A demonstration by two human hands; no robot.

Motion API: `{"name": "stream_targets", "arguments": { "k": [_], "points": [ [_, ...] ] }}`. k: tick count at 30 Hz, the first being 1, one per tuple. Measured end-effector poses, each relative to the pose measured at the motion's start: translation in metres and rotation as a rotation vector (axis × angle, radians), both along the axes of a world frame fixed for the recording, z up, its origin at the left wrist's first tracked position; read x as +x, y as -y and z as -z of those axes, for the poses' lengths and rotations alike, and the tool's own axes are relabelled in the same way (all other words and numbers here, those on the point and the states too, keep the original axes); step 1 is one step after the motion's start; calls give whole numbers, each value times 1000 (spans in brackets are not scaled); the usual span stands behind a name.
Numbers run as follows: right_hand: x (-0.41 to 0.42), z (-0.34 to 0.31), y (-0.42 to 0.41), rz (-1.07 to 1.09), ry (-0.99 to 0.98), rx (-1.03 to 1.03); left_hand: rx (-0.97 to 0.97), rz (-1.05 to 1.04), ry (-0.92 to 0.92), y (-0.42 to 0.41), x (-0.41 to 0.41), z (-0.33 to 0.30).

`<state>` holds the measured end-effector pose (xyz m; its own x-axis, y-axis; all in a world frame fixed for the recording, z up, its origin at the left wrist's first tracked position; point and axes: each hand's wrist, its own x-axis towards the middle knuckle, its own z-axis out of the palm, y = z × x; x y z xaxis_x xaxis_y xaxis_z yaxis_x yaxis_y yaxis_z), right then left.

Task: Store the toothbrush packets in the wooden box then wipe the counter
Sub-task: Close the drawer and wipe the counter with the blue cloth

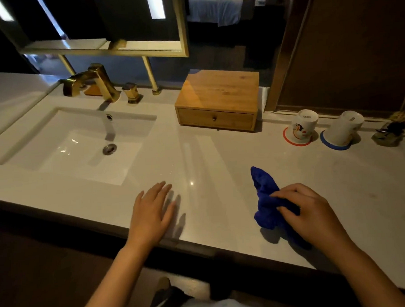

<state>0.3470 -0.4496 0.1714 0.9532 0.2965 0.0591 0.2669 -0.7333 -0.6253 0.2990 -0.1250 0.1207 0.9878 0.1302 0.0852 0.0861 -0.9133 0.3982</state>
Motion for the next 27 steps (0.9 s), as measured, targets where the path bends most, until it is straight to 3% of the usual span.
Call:
{"name": "stream_targets", "arguments": {
  "k": [11, 20, 27],
  "points": [
    [6, -10, -138, 142, 18, -137, 127, -99, -72, -240, 25, 28],
    [-5, -22, -220, 225, 56, -315, 154, 50, -171, -295, 39, 47],
    [-5, 35, -247, 224, -371, -480, 143, 69, -135, -292, 45, 47]
  ]
}}
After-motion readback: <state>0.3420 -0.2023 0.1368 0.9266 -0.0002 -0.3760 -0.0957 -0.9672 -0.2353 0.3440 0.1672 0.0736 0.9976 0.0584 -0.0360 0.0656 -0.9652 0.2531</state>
